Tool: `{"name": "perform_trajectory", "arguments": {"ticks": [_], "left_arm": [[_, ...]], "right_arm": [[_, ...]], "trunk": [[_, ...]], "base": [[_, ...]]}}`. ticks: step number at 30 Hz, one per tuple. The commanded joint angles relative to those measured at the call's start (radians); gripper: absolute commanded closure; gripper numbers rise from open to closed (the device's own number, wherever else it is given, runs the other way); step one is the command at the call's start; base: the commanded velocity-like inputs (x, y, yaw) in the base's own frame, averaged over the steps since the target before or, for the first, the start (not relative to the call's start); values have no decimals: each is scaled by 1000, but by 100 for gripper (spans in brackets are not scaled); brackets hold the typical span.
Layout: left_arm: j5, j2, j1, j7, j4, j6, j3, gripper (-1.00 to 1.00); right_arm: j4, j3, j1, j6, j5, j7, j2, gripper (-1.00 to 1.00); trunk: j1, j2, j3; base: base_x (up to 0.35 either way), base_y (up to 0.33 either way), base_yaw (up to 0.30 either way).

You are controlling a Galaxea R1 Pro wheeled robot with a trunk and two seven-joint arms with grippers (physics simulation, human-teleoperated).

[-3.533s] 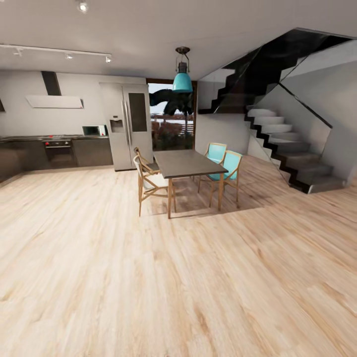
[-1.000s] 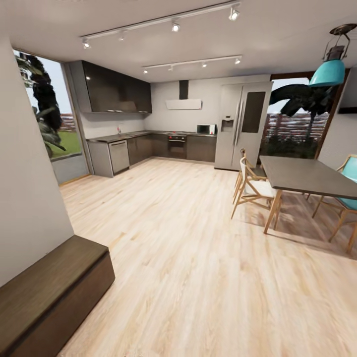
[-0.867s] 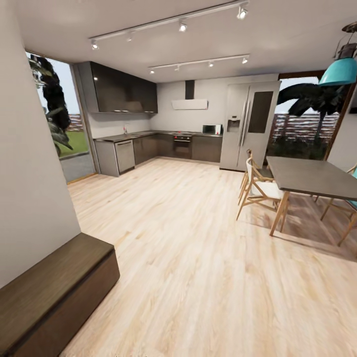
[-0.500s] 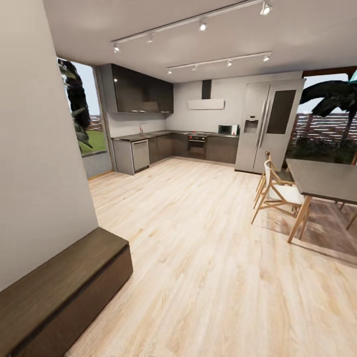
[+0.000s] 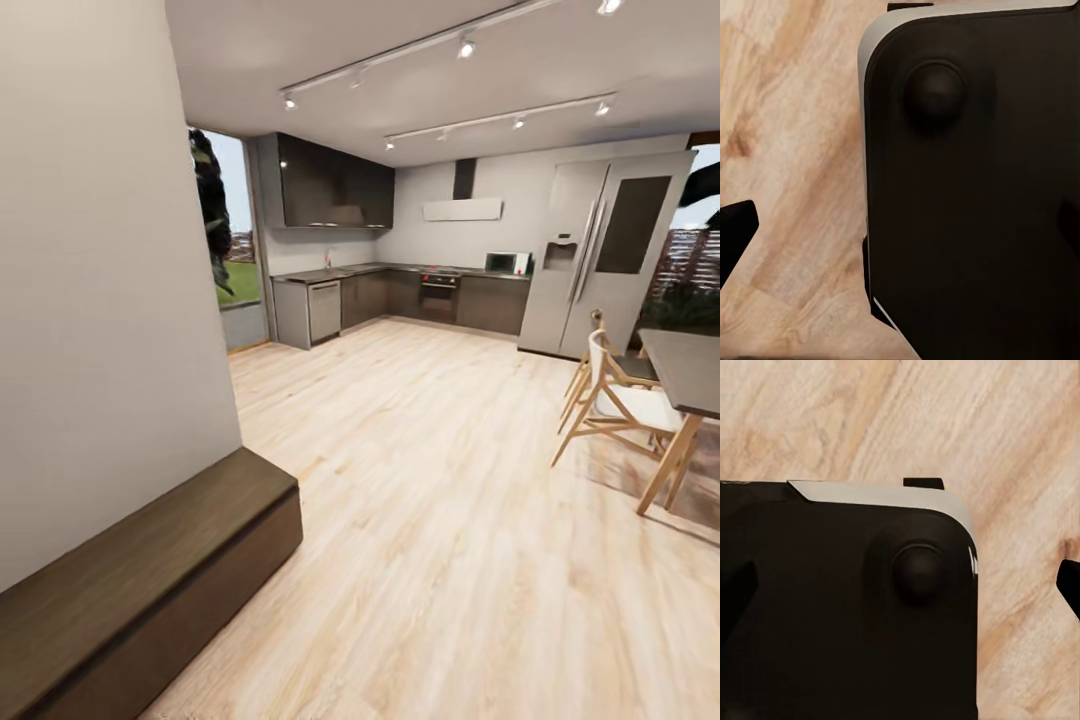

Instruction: Place each of the two pumpkins and all three candles from the living room inside a cabinet in the living room (use any cabinet), then make sure every cabinet is closed, and position the cauldron so it is next to a table in the living room.

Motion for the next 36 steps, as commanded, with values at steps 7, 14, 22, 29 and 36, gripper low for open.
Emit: {"name": "perform_trajectory", "arguments": {"ticks": [7,14,22,29,36], "left_arm": [[0,0,1,0,-2,1,0,-100],[0,0,1,0,-2,1,0,-100],[0,0,1,0,-2,1,0,-100],[0,0,1,0,-2,1,0,-100],[0,0,1,0,-2,1,0,-100]], "right_arm": [[3,0,-1,-3,1,-1,4,-100],[3,0,-1,-2,0,-1,8,-100],[2,0,-1,-1,0,-1,8,-100],[2,0,-1,0,0,-1,8,-100],[2,0,-1,0,0,-1,8,-100]], "trunk": [[0,0,-1],[0,0,-1],[0,0,-1],[0,0,-1],[0,0,-1]], "base": [[0,0,274],[0,0,274],[0,0,274],[0,0,274],[0,0,275]]}}
